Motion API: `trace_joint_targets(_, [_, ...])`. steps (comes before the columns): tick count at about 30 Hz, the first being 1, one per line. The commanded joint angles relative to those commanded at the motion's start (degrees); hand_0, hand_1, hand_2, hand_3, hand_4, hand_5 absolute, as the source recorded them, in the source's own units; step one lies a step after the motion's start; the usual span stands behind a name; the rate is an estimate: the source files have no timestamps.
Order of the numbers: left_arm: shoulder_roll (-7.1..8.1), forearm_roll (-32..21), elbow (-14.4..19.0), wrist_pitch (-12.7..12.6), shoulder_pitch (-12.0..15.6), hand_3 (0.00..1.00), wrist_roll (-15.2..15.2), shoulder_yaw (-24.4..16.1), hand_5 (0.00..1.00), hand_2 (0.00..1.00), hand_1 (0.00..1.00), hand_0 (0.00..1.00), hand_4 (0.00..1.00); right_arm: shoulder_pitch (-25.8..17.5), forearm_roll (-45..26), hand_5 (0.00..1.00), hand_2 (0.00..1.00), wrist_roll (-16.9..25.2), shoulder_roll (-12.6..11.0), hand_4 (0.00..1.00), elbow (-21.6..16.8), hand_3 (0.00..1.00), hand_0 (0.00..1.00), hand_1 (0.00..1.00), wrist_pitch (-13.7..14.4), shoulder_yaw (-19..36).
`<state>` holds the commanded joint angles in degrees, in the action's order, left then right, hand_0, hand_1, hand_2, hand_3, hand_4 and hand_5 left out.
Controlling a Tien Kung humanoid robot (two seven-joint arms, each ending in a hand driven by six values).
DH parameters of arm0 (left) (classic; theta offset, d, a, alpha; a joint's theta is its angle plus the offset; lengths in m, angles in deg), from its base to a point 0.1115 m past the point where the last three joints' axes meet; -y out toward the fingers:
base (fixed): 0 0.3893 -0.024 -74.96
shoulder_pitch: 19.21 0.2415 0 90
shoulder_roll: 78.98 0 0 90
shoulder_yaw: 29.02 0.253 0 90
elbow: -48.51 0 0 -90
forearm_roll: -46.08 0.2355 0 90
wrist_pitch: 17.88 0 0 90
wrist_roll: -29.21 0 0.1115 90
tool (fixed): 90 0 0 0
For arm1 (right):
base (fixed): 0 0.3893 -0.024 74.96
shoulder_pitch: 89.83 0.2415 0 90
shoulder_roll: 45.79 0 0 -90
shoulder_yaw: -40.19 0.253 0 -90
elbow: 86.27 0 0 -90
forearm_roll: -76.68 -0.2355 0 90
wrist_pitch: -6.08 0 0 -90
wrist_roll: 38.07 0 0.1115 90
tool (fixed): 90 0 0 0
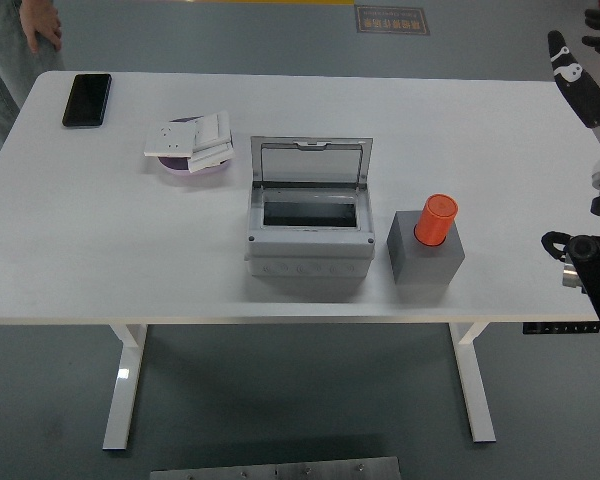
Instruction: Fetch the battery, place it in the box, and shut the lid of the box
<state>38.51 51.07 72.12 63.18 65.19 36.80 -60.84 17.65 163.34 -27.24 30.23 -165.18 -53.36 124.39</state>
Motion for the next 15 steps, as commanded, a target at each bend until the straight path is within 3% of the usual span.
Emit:
trace_joint_targets(8, [0.0,-0.5,-0.1,0.0,-0.1,0.566,-0.3,0.2,0.106,0.588,0.741,0.592,0.609,-0.6,-17.7,0.499,0.707,10.2,1.1,0.801,4.9,0.69,0.727,0.655,-6.2,-0.9])
trace_joint_targets(15, [0.1,-0.7,-0.1,0.1,0.0,0.567,-0.4,0.4,0.105,0.59,0.74,0.592,0.61,-0.8,-33.3,0.482,0.708,12.1,0.4,0.794,5.7,0.692,0.741,0.656,-10.5,-1.7])
